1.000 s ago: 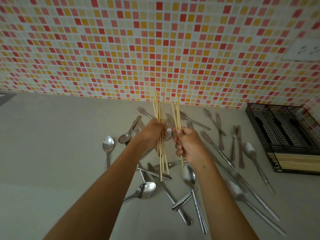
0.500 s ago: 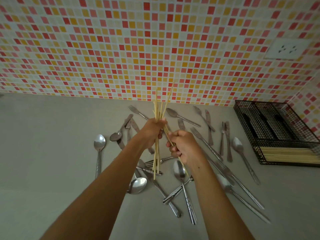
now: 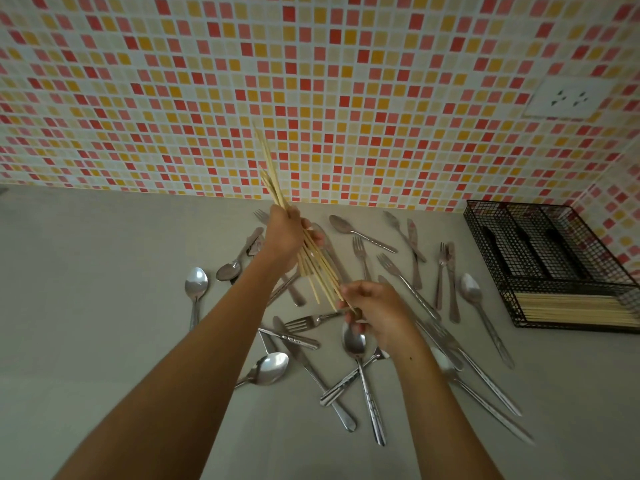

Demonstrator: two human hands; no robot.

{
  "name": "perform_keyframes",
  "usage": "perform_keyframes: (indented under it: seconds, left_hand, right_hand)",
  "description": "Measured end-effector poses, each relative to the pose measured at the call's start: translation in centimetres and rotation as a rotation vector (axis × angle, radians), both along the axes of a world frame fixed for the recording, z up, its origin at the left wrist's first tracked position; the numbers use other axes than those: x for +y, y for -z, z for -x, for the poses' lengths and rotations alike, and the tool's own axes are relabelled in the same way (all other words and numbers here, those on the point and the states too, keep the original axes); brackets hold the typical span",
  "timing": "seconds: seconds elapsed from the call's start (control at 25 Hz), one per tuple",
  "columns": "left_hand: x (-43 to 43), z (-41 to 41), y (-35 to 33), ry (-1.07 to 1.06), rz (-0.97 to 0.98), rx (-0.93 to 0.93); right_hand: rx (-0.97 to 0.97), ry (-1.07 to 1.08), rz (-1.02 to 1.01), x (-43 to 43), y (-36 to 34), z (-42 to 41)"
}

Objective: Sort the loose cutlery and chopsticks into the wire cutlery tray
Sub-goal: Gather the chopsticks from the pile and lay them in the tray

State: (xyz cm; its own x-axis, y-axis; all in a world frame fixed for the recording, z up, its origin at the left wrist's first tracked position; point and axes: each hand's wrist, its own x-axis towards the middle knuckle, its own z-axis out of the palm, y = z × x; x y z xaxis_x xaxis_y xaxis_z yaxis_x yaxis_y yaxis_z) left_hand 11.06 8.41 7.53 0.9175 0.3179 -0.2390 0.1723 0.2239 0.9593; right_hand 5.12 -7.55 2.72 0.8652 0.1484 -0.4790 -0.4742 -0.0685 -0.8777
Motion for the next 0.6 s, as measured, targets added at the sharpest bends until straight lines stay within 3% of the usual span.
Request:
perform_keyframes:
  seconds: [0.08, 0.2, 0.36, 0.6]
  left_hand:
    - [-0.1, -0.2, -0.9, -0.064, 0.027, -0.07]
    - [-1.0, -0.3, -2.0, -0.135, 0.037, -0.139]
    - [-3.1, 0.7, -2.6, -0.072, -0.093, -0.338]
    - [-5.9, 2.0, -2.1, 0.028, -0.202, -0.455]
  right_hand:
    - [-0.042, 0.155, -0.028, 0.5, 1.5, 0.4]
    - [-0.068, 0.425, -0.352, 2.0, 2.6, 0.7]
    - [0.037, 0.444, -0.816, 2.9, 2.4, 0.3]
    - [0.09, 0.583, -1.16, 4.1, 2.1, 0.2]
